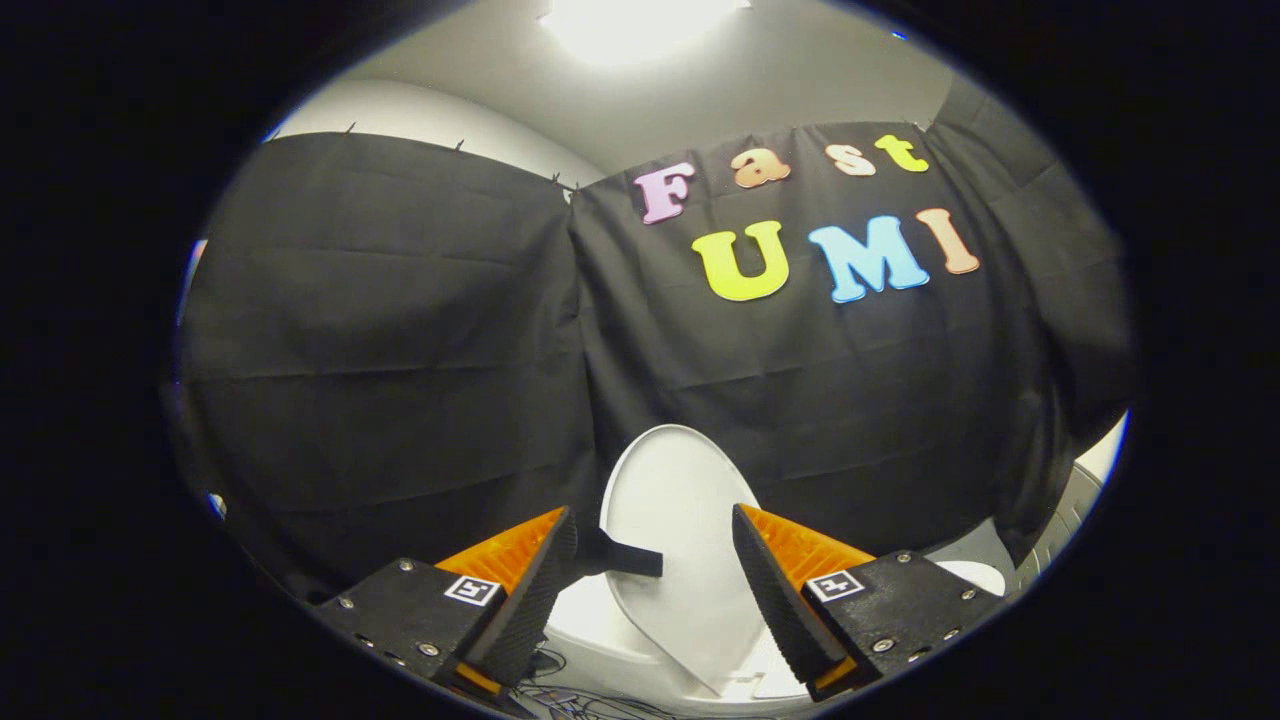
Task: Open the toilet lid.
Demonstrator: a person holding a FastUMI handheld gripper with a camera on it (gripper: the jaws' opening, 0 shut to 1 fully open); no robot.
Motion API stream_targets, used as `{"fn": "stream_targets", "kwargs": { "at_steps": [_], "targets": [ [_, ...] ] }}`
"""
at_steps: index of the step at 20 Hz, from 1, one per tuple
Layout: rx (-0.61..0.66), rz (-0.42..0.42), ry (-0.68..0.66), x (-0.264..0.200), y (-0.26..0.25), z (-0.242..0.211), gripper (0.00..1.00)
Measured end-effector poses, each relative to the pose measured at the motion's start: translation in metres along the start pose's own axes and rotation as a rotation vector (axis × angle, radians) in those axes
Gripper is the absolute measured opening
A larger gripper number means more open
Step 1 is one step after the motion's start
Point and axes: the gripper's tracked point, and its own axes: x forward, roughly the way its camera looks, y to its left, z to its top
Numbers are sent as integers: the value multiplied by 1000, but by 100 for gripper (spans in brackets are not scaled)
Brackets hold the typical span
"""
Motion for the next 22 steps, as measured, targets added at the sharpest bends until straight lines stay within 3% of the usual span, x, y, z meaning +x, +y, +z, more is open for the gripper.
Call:
{"fn": "stream_targets", "kwargs": {
  "at_steps": [4, 11, 22],
  "targets": [
    [-34, -53, -61, -45, -38, 28, 95],
    [-147, -95, -29, -105, -89, 25, 95],
    [-213, -269, -17, -170, -189, 14, 96]
  ]
}}
